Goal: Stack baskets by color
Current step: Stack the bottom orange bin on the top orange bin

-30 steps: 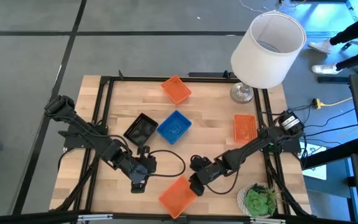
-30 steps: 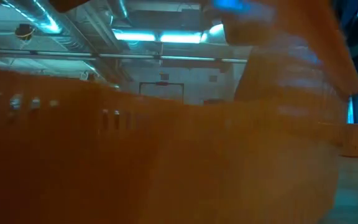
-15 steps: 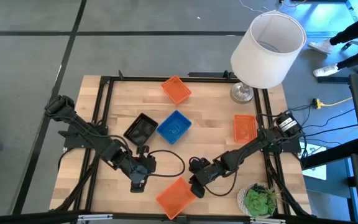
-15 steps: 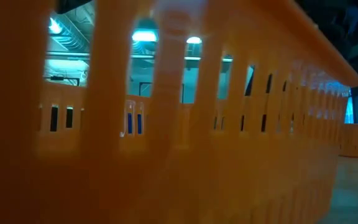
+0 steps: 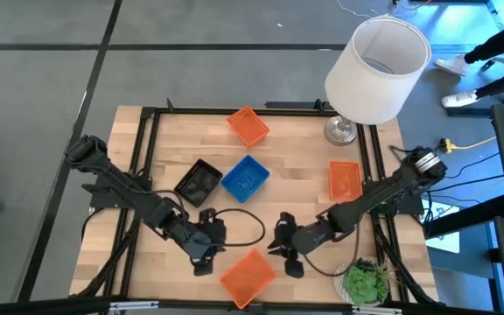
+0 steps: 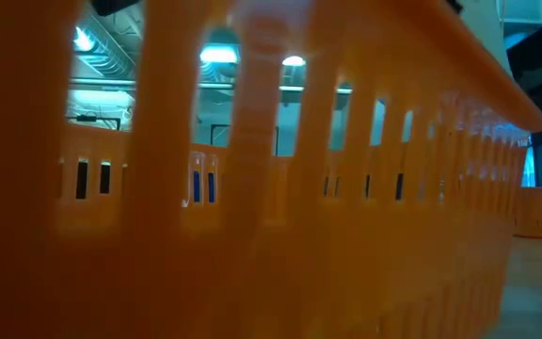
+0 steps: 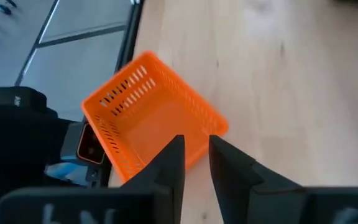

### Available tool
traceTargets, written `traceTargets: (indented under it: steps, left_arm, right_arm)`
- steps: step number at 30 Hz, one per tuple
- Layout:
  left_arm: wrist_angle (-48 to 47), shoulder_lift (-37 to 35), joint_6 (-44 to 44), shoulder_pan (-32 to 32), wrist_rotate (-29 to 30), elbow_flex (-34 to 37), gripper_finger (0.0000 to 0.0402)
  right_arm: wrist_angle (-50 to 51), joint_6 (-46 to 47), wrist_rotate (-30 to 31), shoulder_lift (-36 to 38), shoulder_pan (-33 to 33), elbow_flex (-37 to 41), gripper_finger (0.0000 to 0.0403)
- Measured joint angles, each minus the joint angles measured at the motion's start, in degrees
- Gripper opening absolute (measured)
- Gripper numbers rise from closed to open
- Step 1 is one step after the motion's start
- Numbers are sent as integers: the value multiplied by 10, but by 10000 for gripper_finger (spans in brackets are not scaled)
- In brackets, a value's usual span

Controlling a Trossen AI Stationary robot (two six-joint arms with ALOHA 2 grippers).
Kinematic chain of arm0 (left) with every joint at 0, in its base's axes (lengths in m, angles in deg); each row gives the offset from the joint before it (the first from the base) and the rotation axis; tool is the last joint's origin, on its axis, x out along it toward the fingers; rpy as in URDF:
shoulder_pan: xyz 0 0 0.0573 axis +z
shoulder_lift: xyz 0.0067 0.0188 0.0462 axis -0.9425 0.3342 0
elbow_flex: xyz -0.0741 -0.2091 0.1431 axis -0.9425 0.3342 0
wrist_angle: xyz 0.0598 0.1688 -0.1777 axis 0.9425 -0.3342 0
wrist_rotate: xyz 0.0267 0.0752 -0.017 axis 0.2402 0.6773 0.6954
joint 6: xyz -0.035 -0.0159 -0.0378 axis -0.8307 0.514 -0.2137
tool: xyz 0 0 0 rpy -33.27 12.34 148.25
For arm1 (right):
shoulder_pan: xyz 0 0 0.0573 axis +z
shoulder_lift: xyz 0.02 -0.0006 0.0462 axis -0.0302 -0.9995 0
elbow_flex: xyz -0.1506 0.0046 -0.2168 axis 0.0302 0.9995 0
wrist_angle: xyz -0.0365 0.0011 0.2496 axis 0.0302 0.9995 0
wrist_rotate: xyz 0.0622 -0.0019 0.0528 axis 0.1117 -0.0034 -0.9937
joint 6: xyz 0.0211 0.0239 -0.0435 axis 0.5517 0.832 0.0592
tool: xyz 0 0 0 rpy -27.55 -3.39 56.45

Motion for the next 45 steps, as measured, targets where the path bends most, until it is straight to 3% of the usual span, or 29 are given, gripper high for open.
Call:
traceTargets:
  steps: [5,12,17,26,34,45]
  left_arm:
    - [16,25,-31,3,-10,0,41]
    - [15,29,-29,18,-34,0,13]
    - [15,29,-55,29,-37,0,34]
    - [49,84,-148,52,-98,0,81]
    - [90,139,-179,56,-94,0,81]
    - [118,159,-177,55,-79,0,80]
  right_arm:
    - [34,-31,50,55,6,0,72]
    - [47,-94,52,105,13,0,72]
    - [51,-127,52,115,13,0,72]
    - [71,-139,52,115,13,0,72]
    - [73,-143,48,115,13,0,72]
    - [73,-177,6,115,13,0,72]
